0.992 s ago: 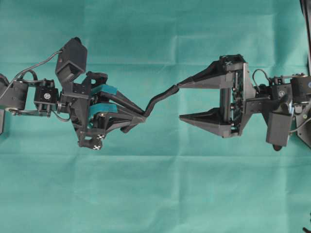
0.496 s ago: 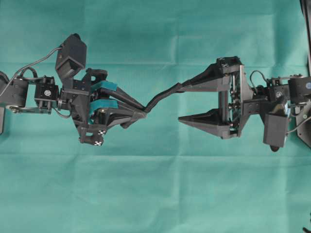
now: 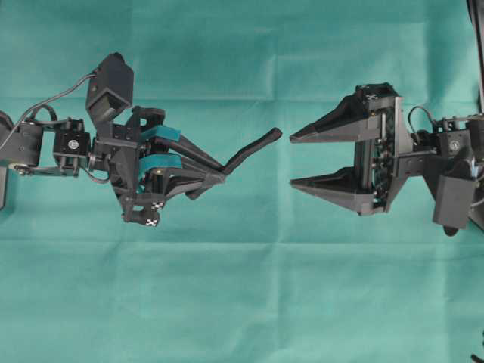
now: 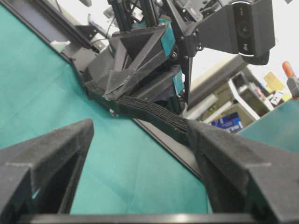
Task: Peel off the Velcro with your right arm.
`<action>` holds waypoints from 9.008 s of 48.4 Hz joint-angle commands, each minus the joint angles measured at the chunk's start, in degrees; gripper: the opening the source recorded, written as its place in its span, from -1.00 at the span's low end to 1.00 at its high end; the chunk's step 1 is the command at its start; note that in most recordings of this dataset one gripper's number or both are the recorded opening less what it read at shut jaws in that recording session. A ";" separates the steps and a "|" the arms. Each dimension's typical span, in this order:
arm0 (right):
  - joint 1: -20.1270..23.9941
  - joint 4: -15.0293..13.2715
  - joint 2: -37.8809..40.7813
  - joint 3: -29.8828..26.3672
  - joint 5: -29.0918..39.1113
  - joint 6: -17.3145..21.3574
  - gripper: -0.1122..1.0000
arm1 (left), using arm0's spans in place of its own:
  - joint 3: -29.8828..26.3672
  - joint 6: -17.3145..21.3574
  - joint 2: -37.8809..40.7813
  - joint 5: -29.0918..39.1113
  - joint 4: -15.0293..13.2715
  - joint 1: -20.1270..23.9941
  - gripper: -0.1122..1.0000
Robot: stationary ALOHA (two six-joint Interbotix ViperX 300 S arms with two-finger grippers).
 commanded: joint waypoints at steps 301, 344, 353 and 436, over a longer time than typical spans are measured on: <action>4.92 0.62 18.98 -13.10 6.86 0.44 -0.96 | -0.26 0.18 0.44 -3.87 -0.09 1.23 -0.62; 9.67 0.35 19.69 -13.10 16.52 0.44 -0.96 | -0.26 0.18 0.35 -3.96 -0.09 1.23 -0.62; 10.02 0.35 18.81 -12.48 17.05 0.44 -0.96 | -0.26 0.18 0.26 -3.96 -0.09 1.32 -0.62; 7.82 5.10 3.08 -0.18 12.48 0.97 -0.35 | 4.92 0.79 -2.99 -3.87 -0.09 0.44 -0.62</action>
